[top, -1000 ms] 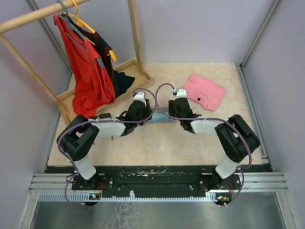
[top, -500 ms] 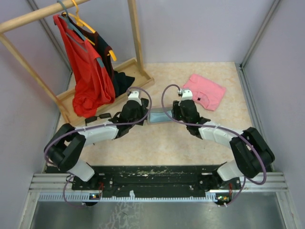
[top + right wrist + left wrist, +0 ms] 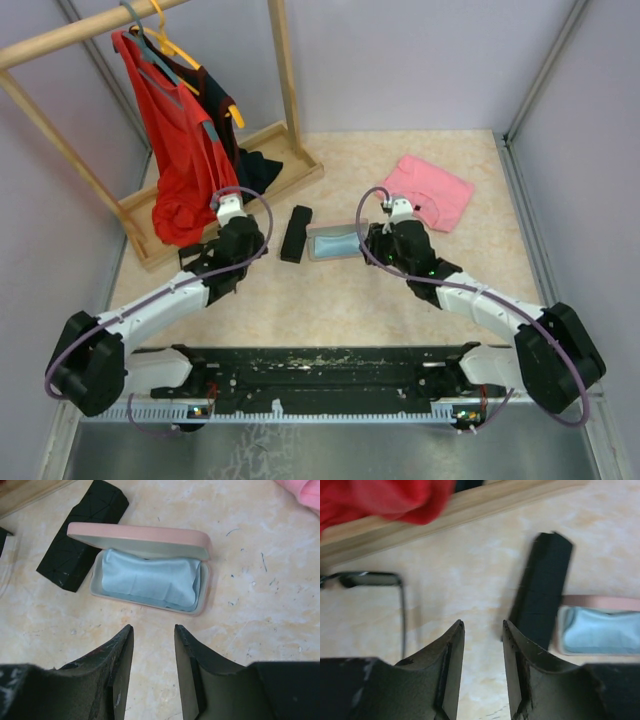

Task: Organize the sunglasses
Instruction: Pick up the sunglasses from the center of the board.

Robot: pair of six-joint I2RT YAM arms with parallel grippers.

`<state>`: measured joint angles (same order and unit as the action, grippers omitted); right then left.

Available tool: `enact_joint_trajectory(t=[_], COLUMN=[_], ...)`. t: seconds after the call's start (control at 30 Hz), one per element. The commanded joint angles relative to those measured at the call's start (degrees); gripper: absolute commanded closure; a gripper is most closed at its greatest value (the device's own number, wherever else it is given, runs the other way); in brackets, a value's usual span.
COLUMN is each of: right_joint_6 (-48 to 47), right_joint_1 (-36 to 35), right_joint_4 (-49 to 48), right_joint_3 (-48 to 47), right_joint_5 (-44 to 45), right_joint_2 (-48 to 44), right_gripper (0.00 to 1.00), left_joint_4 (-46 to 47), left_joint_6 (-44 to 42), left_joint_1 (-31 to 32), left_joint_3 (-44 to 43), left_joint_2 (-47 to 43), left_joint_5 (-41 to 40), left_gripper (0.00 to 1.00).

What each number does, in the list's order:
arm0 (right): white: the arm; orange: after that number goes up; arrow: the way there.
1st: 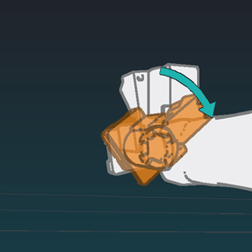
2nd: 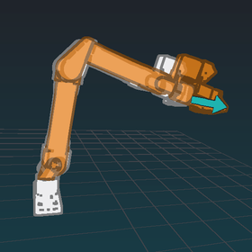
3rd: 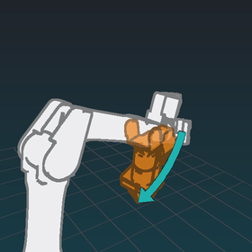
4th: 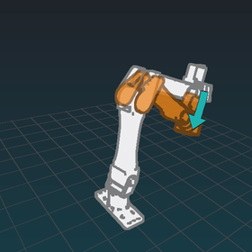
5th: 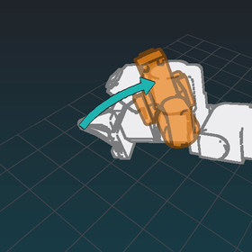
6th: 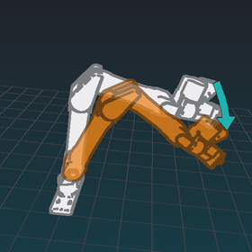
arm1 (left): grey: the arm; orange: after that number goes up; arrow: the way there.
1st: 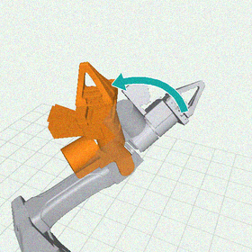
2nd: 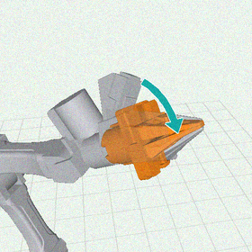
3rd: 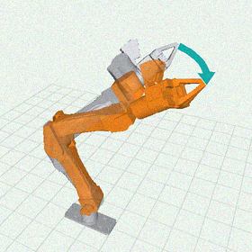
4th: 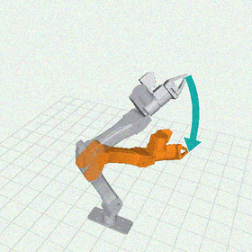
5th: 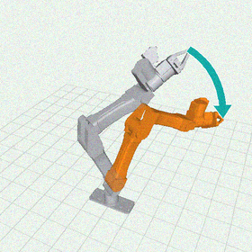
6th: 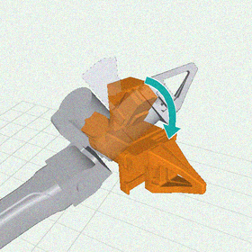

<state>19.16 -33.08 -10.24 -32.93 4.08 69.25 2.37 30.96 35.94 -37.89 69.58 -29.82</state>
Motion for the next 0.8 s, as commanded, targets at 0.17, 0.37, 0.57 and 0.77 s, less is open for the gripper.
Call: enact_joint_trajectory(t=[0.17,0.37,0.57,0.77], right_joint_6=[1.8,2.2,1.9,2.0], right_joint_1=[0.5,0.5,0.5,0.5], right_joint_4=[2.2,3.1,3.9,4.6], right_joint_3=[1.5,2.4,2.7,2.4], right_joint_5=[-4.1,-4.3,-4.0,-4.9], right_joint_2=[-3.9,-5.4,-6.1,-6.4], right_gripper=[0.61,0.61,0.61,0.61], left_joint_4=[-15.9,-10.3,-5.5,-1.5], left_joint_6=[8.2,6.1,3.4,0.2], left_joint_1=[-5.7,-10.3,-13.1,-15.1], left_joint_3=[2.7,4.9,4.8,4.6], left_joint_2=[0.4,3.8,8.2,10.6], left_joint_5=[-5.8,-0.9,1.5,1.9], left_gripper=[0.43,0.39,0.42,0.52])
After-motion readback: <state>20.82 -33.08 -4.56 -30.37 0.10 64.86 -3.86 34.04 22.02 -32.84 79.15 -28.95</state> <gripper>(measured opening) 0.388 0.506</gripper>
